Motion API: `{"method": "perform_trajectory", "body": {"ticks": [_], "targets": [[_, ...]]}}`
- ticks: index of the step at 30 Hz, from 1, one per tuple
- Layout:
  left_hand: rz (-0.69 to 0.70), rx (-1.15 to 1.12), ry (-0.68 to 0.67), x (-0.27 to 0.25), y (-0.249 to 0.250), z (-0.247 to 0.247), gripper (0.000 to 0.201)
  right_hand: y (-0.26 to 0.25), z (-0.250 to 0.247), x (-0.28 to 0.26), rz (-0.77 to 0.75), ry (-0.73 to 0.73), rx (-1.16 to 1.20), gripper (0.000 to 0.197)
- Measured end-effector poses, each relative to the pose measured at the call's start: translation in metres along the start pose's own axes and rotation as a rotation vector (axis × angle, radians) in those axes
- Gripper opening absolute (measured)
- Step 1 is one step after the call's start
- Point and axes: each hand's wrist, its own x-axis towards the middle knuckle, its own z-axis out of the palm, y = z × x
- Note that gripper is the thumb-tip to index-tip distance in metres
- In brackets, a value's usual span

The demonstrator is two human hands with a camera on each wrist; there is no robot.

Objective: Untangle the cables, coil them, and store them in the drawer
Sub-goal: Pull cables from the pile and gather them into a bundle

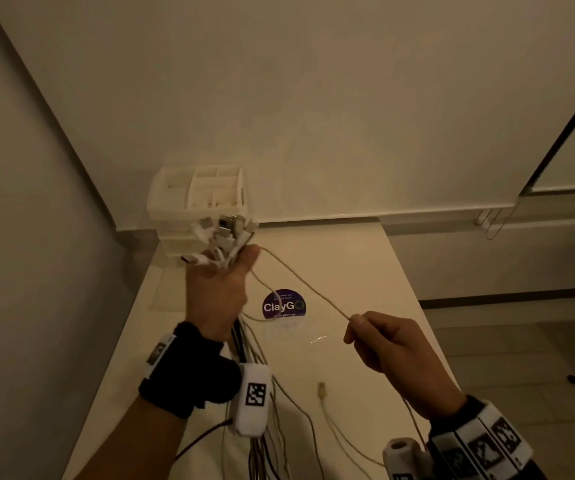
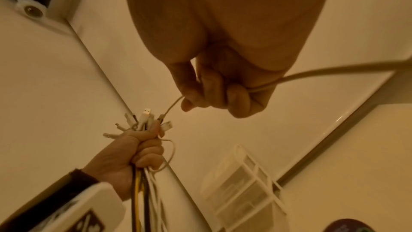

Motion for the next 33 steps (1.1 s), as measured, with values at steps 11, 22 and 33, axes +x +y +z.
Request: {"method": "perform_trajectory", "body": {"ticks": [11,22,33], "targets": [[0.245,0.125,-0.030,-0.018,0.020,0.002,0.014,0.000,-0.008,0.007,0.044,0.125,-0.164,0.043],[0.268,0.138,-0.289,-0.036,0.015,0.016,0.010,-0.006,0.001,0.033,0.072,0.360,-0.196,0.042],[0.166,-0.028,-0.328,-0.024,0.014,-0.017,0.004,0.023,-0.031,0.025,0.240,0.494,-0.246,0.037]]}}
